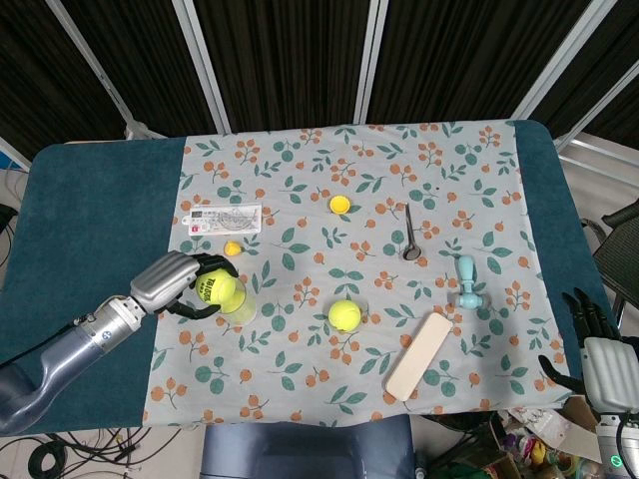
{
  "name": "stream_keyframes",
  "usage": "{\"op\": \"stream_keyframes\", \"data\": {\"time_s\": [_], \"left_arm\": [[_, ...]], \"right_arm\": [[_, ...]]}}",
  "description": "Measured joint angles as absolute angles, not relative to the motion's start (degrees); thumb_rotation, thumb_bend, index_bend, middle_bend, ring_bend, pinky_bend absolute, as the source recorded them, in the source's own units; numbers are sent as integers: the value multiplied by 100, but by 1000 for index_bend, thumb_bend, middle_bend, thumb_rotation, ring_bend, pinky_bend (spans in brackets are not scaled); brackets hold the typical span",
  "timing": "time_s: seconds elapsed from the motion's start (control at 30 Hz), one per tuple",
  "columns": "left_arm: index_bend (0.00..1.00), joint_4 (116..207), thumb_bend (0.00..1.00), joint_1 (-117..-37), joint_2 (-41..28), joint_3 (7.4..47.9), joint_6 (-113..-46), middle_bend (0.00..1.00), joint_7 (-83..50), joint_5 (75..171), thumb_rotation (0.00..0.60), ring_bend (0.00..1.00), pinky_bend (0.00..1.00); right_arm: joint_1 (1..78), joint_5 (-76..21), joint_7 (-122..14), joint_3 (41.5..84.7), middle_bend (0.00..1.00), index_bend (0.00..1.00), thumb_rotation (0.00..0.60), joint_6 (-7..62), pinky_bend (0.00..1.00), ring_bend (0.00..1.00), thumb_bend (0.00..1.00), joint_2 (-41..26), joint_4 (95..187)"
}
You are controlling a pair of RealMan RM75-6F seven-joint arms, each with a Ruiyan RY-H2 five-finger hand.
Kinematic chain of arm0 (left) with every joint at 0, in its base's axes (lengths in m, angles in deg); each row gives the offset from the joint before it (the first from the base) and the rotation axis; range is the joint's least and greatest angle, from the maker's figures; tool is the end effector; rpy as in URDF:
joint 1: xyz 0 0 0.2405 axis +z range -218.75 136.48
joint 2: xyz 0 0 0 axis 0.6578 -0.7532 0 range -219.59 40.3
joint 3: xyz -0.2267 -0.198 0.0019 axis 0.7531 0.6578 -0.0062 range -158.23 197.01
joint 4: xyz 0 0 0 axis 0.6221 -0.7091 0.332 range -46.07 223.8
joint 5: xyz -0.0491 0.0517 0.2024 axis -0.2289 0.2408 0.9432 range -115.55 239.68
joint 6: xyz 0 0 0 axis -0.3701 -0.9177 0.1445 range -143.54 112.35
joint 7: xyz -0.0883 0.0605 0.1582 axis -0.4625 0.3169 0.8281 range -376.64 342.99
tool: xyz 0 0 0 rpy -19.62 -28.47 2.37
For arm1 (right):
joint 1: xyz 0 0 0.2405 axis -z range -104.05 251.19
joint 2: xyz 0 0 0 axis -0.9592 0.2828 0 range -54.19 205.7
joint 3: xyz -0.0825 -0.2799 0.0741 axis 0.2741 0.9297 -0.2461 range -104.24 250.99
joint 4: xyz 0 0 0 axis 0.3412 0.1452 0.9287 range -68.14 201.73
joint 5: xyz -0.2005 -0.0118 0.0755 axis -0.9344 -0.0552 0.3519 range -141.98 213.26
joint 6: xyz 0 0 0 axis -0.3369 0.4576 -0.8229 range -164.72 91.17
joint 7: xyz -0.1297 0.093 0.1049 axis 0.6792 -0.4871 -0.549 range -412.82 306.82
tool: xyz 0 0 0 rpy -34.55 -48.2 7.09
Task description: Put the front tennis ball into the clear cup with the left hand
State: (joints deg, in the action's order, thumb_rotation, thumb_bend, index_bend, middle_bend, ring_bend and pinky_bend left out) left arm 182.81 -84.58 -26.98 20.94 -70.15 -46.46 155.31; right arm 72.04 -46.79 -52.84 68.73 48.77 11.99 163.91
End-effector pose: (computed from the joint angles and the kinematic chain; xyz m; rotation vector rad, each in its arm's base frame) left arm -0.1677 0.3849 0.0805 -2.0801 -1.2082 -1.1703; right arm -0.3561 -0.2164 0.1794 1.2588 -0.9915 0.9148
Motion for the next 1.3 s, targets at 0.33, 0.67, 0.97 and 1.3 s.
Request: {"op": "stream_keyframes", "data": {"time_s": [0.33, 0.67, 0.97, 1.3], "left_arm": [[178, 18420, 89, -8629, -2844, 2023, -6724, 168, -4729, 15586, 600, 63, 126], [140, 18476, 62, -8676, -2974, 2013, -6781, 130, -4961, 15637, 600, 24, 76], [140, 18528, 50, -8434, -3049, 2144, -7445, 152, -4664, 15602, 600, 32, 94], [127, 19174, 50, -7078, -3283, 1941, -8814, 131, -1479, 14967, 600, 32, 94]], "right_arm": [[7204, -4696, -5302, 6876, 0, 0, 600, 4882, 241, 71, 174, 1201, 16396], [7203, -4699, -5310, 6880, 0, 0, 600, 4875, 241, 71, 174, 1206, 16404], [7202, -4688, -5317, 6880, 0, 0, 600, 4866, 240, 71, 174, 1210, 16404], [7203, -4711, -5292, 6886, 0, 0, 600, 4879, 241, 72, 174, 1204, 16401]]}}
